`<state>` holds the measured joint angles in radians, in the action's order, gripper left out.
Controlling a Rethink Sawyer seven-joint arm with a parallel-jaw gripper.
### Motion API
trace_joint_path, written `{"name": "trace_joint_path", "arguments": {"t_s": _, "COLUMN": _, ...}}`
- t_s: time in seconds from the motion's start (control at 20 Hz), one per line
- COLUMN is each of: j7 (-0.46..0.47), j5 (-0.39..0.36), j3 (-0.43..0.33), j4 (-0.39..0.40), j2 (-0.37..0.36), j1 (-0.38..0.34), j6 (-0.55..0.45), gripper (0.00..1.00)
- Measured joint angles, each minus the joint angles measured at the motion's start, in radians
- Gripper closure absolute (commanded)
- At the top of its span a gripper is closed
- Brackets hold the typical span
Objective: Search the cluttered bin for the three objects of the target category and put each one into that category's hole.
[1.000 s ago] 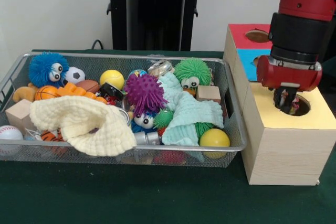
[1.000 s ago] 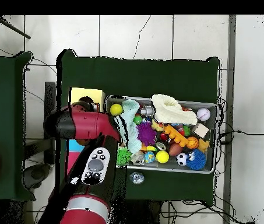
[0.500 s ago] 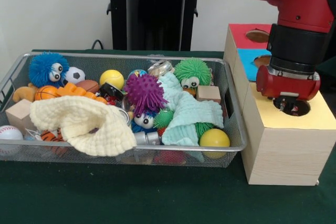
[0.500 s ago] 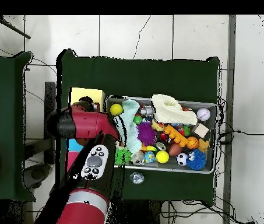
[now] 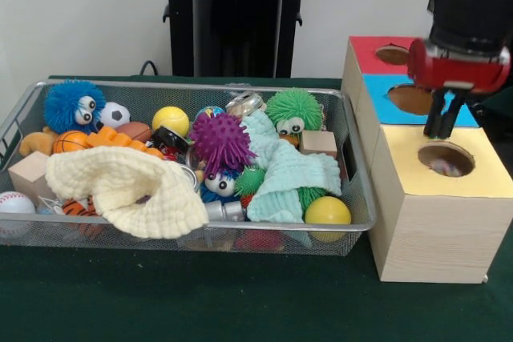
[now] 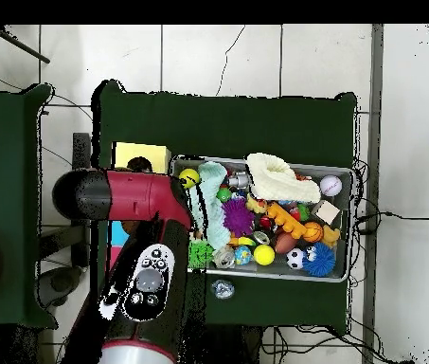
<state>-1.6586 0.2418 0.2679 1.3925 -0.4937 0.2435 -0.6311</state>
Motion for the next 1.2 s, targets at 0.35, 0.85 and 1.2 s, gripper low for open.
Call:
{"name": "trace_joint_path", "arguments": {"t_s": 0.35, "j7": 0.000, "j5": -0.001, "j3": 0.001, "j4": -0.010, "j2": -0.120, "j1": -0.023, "j6": -0.282, "gripper": 1.00}}
{"name": "trace_joint_path", "arguments": {"t_s": 0.85, "j7": 0.000, "j5": -0.051, "j3": 0.001, "j4": -0.010, "j2": -0.184, "j1": -0.080, "j6": -0.294, "gripper": 1.00}}
{"name": "trace_joint_path", "arguments": {"t_s": 1.2, "j7": 0.000, "j5": -0.207, "j3": -0.009, "j4": -0.003, "j2": -0.185, "j1": -0.172, "j6": -0.160, "gripper": 1.00}}
